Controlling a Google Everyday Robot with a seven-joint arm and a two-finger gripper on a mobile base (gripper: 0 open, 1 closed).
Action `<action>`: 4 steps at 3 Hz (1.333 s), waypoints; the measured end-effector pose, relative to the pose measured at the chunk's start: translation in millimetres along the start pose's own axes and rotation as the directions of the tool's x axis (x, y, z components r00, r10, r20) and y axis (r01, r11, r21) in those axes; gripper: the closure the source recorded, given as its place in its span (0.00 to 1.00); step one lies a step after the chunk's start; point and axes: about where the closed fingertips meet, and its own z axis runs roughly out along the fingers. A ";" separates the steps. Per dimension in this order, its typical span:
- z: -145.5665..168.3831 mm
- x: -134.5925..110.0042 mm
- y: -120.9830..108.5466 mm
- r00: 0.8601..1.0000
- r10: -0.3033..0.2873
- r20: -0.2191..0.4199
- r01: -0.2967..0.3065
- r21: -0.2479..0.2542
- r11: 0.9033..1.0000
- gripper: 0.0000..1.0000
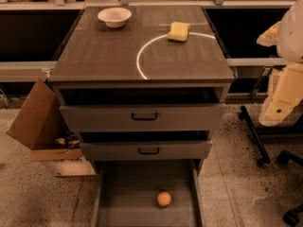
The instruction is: Pick orange from bottom drawer and place on counter
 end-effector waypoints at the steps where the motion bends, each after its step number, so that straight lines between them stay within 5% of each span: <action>1: 0.0 0.0 0.0 1.000 0.000 0.000 0.000 0.000 1.000 0.00; 2: 20.5 -9.8 9.2 0.998 -0.010 0.069 0.011 -0.010 1.000 0.00; 3: 77.7 -24.1 37.5 0.975 -0.002 0.221 0.018 -0.070 0.997 0.00; 4: 135.1 -51.4 68.8 0.920 0.067 0.386 -0.008 -0.152 0.988 0.00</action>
Offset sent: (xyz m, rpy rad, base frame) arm -0.0025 0.0540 -0.0774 0.2432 -0.0205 0.1128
